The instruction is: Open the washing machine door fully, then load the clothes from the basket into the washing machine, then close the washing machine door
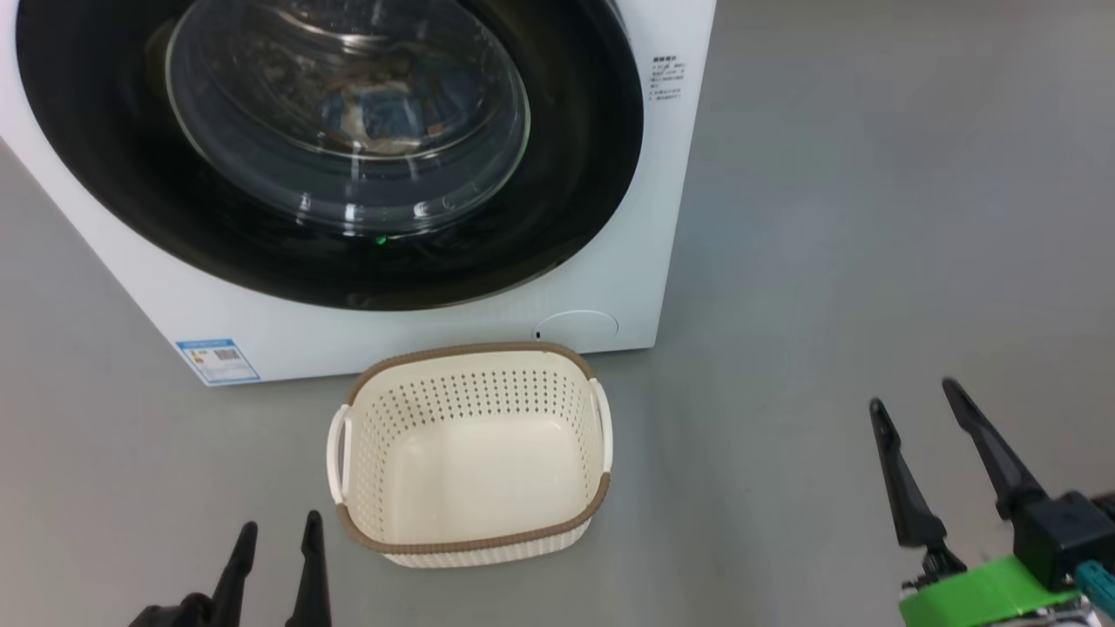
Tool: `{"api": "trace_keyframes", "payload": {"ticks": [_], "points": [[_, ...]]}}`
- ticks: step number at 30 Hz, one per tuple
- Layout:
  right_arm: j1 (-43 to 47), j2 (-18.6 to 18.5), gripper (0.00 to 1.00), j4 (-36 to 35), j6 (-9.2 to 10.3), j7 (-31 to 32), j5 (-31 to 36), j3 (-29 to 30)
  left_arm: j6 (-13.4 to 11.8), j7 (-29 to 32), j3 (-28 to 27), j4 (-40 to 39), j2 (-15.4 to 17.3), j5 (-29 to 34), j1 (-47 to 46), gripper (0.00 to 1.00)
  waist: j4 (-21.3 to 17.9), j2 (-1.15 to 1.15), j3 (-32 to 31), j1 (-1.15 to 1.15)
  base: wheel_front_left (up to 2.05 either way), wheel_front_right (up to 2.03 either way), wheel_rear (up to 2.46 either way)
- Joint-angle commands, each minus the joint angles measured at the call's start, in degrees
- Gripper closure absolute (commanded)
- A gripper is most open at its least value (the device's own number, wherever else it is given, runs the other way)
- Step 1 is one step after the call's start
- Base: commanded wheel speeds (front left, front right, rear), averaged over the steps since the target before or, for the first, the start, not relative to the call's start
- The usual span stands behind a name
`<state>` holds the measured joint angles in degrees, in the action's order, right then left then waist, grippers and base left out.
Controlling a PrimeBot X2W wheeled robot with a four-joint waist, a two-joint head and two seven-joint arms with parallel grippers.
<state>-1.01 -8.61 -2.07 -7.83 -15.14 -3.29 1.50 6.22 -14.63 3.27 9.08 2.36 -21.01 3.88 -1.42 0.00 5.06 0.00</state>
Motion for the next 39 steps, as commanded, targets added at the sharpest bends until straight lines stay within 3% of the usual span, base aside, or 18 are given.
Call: {"api": "trace_keyframes", "payload": {"ticks": [1, 10, 22, 23, 30, 34, 39], "points": [[1.7, 0.2, 0.0, -1.9, 0.34, 0.1, 0.4, 0.1, -0.5, -0.4, -1.7, -1.5, 0.5, -0.1, -0.1, 0.0, -0.2, 0.0, -1.3, 0.0, 0.0, 0.0, 0.0], [7.9, 3.0, 0.0, -2.1, 0.34, 0.1, 1.7, 5.1, -0.5, -0.4, -1.6, -1.6, 0.5, 0.1, 1.4, 0.0, 0.5, 0.0, -2.7, 0.0, 0.0, 0.0, 0.0], [6.9, 4.2, 0.0, -1.0, 0.34, 0.1, 1.9, 5.4, -0.1, -0.4, -1.5, -2.0, 0.5, 0.5, 1.1, 0.0, 1.5, 0.0, -2.2, 0.0, 0.0, 0.0, 0.0], [8.6, 4.8, 1.0, 0.2, 0.01, 0.3, 1.3, 6.7, -0.1, 0.0, 0.2, -0.4, 0.0, 0.0, 2.1, 1.0, 1.4, 0.0, -2.2, 0.0, 0.0, 0.0, 0.0], [9.1, 5.3, 1.0, 3.5, -0.04, 0.7, -0.8, 6.3, -0.1, 0.5, 0.3, 2.3, -0.5, -1.6, 2.0, 1.0, 1.5, 0.0, -2.3, 0.01, 0.0, 0.0, 0.0], [8.7, 5.1, 1.0, 3.9, -0.02, 1.3, -3.9, 6.1, -0.1, 1.1, 0.0, 2.4, -0.4, -3.9, 1.7, 1.0, 1.5, 0.0, -2.5, 0.13, 0.0, 0.0, 0.0], [8.0, 5.0, 1.0, 4.5, -0.01, 2.0, -7.7, 5.8, 0.0, 1.8, -0.2, 2.6, -0.3, -6.9, 1.2, 1.0, 1.5, 0.0, -2.5, 0.01, 0.0, 0.0, 0.0]]}}
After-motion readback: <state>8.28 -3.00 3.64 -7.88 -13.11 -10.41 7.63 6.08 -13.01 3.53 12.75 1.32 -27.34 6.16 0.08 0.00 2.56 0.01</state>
